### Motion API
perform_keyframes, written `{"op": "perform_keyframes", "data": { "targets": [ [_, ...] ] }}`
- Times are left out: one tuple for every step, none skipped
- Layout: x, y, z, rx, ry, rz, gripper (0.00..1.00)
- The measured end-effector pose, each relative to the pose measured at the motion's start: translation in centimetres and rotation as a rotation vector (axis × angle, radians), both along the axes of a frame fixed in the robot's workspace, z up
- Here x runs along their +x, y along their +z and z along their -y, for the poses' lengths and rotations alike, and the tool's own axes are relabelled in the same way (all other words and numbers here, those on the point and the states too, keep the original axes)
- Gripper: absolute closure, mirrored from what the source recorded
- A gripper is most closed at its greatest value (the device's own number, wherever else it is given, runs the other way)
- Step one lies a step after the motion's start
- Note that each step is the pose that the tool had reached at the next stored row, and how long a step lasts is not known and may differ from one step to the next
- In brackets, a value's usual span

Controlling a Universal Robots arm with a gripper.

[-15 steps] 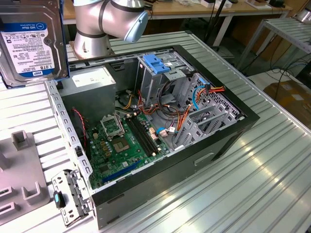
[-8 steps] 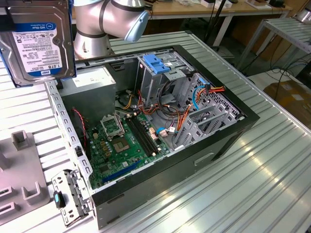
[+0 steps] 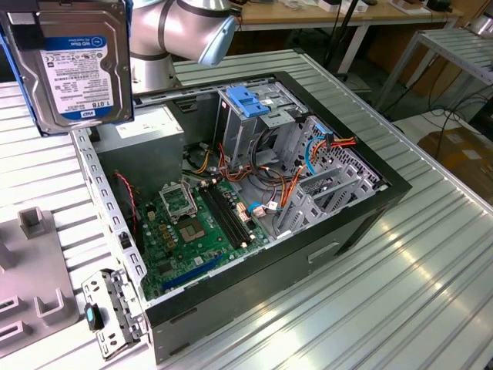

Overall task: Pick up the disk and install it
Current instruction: 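Pick up the disk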

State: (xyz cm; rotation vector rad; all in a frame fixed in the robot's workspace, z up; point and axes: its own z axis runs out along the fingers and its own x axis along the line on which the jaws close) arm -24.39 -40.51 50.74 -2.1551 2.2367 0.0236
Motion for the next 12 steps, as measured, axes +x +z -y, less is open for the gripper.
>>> {"op": "perform_keyframes", "data": {
  "targets": [
    [0.17, 0.0, 0.01, 0.0, 0.0, 0.0, 0.63],
    [0.37, -0.01, 0.03, -0.0001, 0.0, -0.0001, 0.63],
    [0.55, -0.01, 0.04, -0.0001, 0.0, -0.0001, 0.63],
    [0.87, -0.02, 0.06, -0.0001, 0.0, -0.0001, 0.63],
    [1.19, -0.02, 0.09, 0.0, 0.0, -0.0001, 0.63],
    [1.34, -0.03, 0.1, 0.0, 0.0, 0.0, 0.63],
    [1.49, -0.03, 0.11, -0.0001, 0.0, -0.0001, 0.63],
    [1.64, -0.03, 0.13, -0.0001, 0.0, -0.0001, 0.63],
    [1.96, -0.04, 0.17, 0.0, 0.0, 0.0, 0.63],
    [2.27, -0.04, 0.21, -0.0001, 0.0, -0.0001, 0.63],
    [2.73, -0.05, 0.28, 0.0, 0.0, 0.0, 0.63],
    [3.27, -0.06, 0.32, 0.0, 0.0, 0.0, 0.63]
  ]
}}
